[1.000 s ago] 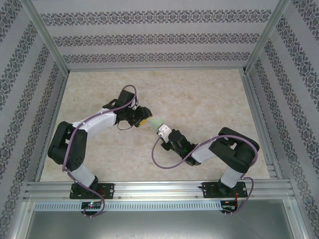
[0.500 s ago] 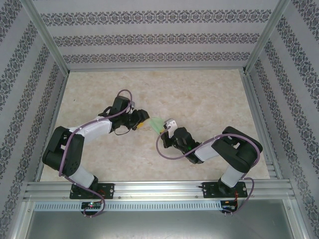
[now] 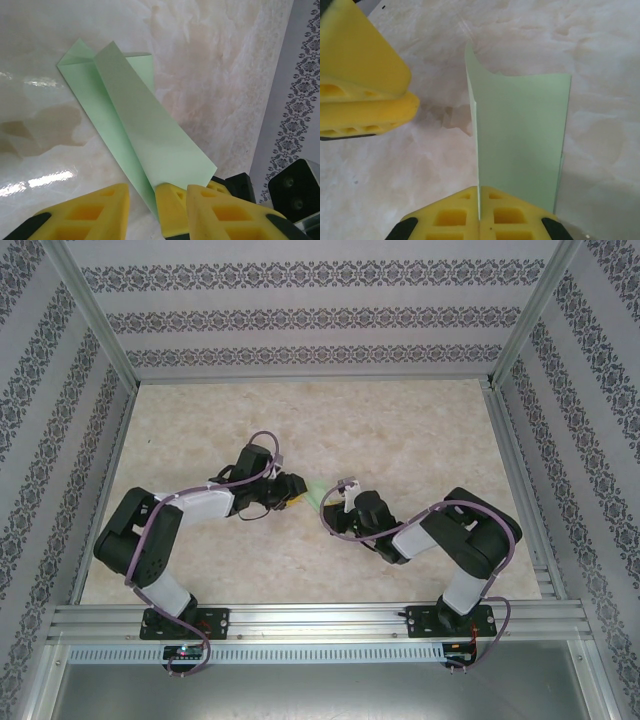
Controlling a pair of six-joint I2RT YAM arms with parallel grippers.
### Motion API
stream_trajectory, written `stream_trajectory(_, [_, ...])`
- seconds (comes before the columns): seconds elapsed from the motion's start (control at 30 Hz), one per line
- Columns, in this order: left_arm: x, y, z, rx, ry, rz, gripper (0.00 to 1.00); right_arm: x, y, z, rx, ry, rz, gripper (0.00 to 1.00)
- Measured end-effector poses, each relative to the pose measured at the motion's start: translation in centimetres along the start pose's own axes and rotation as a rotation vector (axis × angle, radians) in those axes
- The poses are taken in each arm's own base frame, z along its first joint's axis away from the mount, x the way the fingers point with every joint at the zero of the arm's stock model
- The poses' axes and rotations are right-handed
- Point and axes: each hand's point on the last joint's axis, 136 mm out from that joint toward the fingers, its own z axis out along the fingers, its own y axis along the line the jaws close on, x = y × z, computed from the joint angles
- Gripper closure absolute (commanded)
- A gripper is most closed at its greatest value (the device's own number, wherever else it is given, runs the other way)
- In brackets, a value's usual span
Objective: Fold a paper plane with a square sheet of paper (pick it up from the middle)
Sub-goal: Fold the wing for the fifth time at the center of the table.
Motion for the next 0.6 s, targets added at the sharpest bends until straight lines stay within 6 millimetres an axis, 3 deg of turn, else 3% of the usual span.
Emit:
stream_trajectory(0.33, [0.2,0.3,1.0,0.017,0.008,0.013,0.68,-0.9,0.7,0.8,-0.039,0.033,0.115,1.00])
stream_trajectory(0.6, [0.3,0.6,1.4,0.023,0.019,0.010,0.70,0.3,0.2,0.9,-0.032,0.090,0.179,1.00])
